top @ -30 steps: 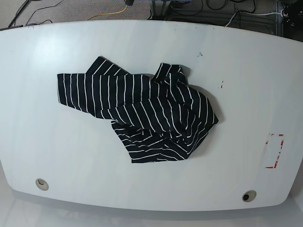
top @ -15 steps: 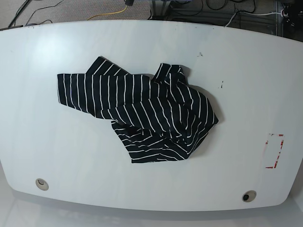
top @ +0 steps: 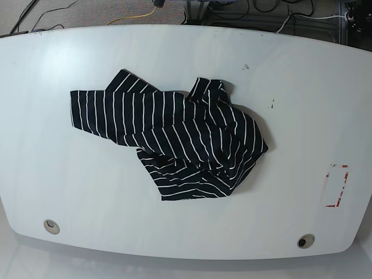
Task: Layout the t-shirt on the table in an organized manner, then fold the t-shirt properly
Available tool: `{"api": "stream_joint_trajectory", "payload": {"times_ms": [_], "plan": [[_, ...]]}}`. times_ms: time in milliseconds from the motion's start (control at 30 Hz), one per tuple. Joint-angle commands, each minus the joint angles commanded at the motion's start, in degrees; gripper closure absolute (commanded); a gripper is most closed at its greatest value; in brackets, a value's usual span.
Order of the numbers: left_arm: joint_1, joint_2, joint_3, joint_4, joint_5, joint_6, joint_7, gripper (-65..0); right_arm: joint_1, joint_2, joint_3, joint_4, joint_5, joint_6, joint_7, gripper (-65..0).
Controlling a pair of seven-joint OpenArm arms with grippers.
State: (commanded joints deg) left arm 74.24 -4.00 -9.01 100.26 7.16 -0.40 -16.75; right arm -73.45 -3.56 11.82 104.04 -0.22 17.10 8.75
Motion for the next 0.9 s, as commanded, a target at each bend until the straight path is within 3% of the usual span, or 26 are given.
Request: {"api": "stream_joint_trajectory", "payload": {"times_ms": [400,767,900], "plan": [[-1.2,-0.2,-1.8,2.3,0.0,0.0,0.0,-27.6,2.4,4.3,1.3,1.5,5.2,0.0,-0.1,-15.2],[-6.4,-0.4,-1.9,2.3,0.1,0.0,0.0,-27.8,6.7,4.7,3.4,1.6,5.5,0.09,-0.1,-15.2],[-8.2,-2.1,-1.9,3.1,0.2,-0.1,0.0,-27.8,8.1,4.7,3.4,1.7,5.5,0.09,-0.1,-15.2]]}}
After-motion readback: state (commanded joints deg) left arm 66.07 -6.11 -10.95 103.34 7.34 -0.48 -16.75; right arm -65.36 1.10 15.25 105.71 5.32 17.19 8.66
